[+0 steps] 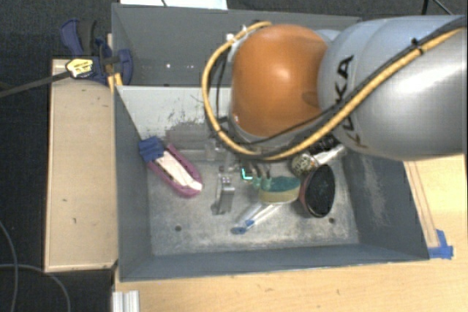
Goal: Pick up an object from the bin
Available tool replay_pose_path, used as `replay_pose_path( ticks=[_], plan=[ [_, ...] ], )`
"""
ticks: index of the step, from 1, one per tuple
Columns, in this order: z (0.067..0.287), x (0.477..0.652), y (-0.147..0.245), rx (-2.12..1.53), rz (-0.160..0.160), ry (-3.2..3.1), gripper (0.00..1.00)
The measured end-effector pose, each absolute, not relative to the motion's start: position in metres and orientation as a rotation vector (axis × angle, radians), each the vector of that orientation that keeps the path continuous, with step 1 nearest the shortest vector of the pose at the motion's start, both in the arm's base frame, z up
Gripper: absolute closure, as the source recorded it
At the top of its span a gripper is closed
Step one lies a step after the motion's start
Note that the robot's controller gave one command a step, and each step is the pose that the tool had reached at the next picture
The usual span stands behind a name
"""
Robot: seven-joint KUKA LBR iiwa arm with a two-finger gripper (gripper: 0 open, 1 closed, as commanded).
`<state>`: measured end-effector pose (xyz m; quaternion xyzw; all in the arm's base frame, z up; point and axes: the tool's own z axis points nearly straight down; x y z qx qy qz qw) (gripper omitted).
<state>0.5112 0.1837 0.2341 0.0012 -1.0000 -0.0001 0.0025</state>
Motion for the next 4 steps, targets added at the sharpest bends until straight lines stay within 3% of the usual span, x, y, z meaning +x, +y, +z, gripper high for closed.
replay_pose_path(
  ticks=[1, 2, 3, 4],
  plan=[
    [0.071, 0.592, 0.217, -0.095, -0.007, -3.152, 0.0],
    [0.103, 0.58, 0.232, -0.056, -0.006, -3.148, 0.0],
    [0.101, 0.594, 0.222, -0.304, -0.005, -3.134, 0.0],
    [0.069, 0.588, 0.224, -0.759, 0.001, -3.048, 0.0]
  ],
)
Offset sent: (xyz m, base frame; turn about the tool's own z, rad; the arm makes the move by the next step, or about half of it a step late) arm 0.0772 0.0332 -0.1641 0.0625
